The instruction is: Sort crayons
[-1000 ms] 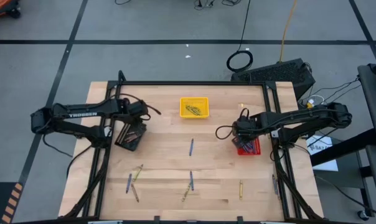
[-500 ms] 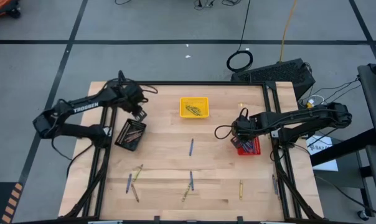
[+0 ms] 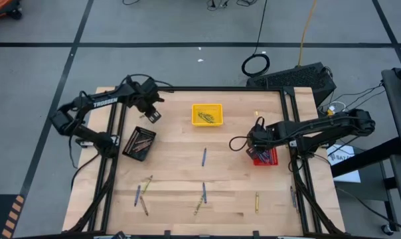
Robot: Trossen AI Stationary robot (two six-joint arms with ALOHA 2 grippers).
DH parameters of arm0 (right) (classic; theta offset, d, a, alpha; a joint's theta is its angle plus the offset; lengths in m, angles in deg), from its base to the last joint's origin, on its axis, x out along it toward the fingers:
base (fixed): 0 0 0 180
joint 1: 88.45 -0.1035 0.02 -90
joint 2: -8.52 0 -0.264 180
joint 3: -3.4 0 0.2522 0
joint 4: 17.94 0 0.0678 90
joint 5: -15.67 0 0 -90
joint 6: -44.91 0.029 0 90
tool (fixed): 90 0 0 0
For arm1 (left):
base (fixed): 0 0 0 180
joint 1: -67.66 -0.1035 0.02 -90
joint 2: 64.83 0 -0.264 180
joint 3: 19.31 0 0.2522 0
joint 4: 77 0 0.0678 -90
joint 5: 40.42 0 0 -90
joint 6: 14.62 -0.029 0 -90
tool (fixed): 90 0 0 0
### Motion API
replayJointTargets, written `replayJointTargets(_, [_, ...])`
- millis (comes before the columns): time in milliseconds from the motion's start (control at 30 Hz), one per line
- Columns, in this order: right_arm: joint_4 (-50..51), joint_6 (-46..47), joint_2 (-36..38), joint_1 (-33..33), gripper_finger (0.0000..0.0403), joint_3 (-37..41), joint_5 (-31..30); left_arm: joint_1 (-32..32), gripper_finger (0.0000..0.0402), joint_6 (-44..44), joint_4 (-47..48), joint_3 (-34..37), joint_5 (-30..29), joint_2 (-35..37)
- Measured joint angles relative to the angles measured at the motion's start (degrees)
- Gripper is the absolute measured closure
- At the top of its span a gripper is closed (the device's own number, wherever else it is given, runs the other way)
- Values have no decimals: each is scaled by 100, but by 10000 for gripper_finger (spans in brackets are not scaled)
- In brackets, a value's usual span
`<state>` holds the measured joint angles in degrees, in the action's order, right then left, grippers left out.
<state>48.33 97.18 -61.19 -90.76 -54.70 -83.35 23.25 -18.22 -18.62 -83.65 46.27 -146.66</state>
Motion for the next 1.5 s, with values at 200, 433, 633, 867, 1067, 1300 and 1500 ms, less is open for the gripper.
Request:
replayJointTargets(200, [-8,103,0,-87,325,0,-2,-269,301,-216,229,-67,-11,-141])
replayJointTargets(433, [-174,147,0,-88,325,-1,-16,-601,301,-284,243,-67,-15,-392])
replayJointTargets(633, [-174,213,0,-88,325,0,-17,-629,301,-413,214,-65,8,-629])
replayJointTargets(867, [-173,256,0,-88,325,0,-17,-624,301,-430,123,-65,22,-908])
replayJointTargets(1067, [-173,257,0,-88,325,0,-17,-624,301,-430,69,-65,24,-1062])
replayJointTargets(1300, [-173,257,0,-88,325,0,-18,-627,301,-433,-131,-65,11,-1120])
replayJointTargets(1500, [-173,258,0,-88,325,-1,-17,-639,301,-433,-197,-65,-7,-1120])
